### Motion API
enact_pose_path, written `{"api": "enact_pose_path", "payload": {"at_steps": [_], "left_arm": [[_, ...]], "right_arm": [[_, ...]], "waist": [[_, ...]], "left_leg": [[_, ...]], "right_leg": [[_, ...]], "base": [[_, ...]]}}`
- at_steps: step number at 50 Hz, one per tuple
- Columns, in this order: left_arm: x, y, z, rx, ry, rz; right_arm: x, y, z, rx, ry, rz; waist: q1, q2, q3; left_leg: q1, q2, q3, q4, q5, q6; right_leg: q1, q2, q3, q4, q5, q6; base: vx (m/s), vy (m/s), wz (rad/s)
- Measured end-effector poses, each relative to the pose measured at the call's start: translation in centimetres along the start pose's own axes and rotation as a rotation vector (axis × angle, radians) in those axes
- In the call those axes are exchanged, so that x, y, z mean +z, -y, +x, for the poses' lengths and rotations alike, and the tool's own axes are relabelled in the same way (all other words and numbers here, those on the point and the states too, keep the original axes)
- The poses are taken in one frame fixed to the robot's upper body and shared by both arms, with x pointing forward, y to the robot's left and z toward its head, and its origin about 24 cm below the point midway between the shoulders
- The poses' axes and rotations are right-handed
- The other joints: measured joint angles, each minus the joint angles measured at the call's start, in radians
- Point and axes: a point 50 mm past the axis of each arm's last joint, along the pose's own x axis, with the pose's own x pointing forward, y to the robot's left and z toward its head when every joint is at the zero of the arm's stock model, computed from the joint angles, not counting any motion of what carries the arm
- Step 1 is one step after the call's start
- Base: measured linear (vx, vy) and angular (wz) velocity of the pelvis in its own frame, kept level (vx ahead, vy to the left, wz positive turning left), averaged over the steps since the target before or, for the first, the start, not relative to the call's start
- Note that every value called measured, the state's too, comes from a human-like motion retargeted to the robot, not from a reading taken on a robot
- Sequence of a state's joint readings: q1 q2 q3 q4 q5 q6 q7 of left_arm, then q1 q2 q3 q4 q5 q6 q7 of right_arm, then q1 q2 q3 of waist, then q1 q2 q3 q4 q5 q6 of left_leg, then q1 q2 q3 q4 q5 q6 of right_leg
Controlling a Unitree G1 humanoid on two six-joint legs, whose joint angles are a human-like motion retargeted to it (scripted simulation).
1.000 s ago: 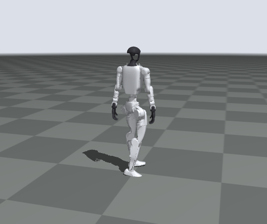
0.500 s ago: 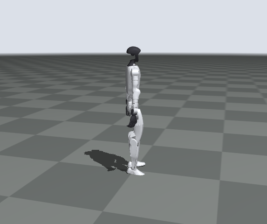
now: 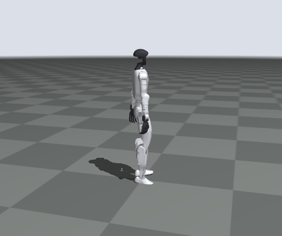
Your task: In place motions
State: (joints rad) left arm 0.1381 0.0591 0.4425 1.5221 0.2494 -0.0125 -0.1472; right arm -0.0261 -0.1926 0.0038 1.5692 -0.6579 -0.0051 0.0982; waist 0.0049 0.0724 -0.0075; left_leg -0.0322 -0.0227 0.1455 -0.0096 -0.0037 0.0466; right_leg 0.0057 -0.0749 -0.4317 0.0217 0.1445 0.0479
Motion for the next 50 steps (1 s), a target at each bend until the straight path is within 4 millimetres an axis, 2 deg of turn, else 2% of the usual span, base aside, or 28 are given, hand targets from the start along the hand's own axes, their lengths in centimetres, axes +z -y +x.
{"api": "enact_pose_path", "payload": {"at_steps": [10, 27, 42, 50], "left_arm": [[-0.47, -0.18, -0.05, 0.016, -0.024, -0.007], [-0.79, 0.08, -0.03, 0.006, -0.035, 0.021], [-0.93, -0.22, -0.09, 0.017, -0.046, 0.02], [-0.15, -0.27, -0.06, 0.018, -0.025, 0.026]], "right_arm": [[0.59, 0.35, -0.05, 0.01, 0.019, -0.006], [0.27, -0.53, 0.03, 0.042, 0.004, -0.038], [0.12, -0.28, 0.01, 0.033, 0.0, -0.034], [0.04, -0.46, 0.03, 0.035, -0.002, -0.033]], "waist": [[0.025, -0.004, -0.012], [0.042, -0.01, -0.015], [0.011, -0.009, -0.017], [-0.01, -0.008, -0.014]], "left_leg": [[-0.011, -0.019, -0.056, 0.007, 0.009, 0.0], [-0.001, -0.036, -0.088, 0.001, 0.018, 0.003], [0.027, -0.029, -0.028, -0.007, 0.001, 0.009], [0.043, -0.012, 0.031, -0.008, -0.015, 0.007]], "right_leg": [[0.028, -0.018, -0.057, -0.002, -0.015, 0.008], [0.057, -0.029, -0.094, -0.007, -0.025, 0.014], [0.041, -0.015, -0.039, -0.009, -0.013, 0.002], [0.017, 0.0, 0.019, -0.004, 0.0, -0.007]], "base": [[0.01, 0.03, 0.3], [0.0, 0.0, 0.05], [0.01, 0.0, -0.16], [0.02, -0.02, -0.39]]}}
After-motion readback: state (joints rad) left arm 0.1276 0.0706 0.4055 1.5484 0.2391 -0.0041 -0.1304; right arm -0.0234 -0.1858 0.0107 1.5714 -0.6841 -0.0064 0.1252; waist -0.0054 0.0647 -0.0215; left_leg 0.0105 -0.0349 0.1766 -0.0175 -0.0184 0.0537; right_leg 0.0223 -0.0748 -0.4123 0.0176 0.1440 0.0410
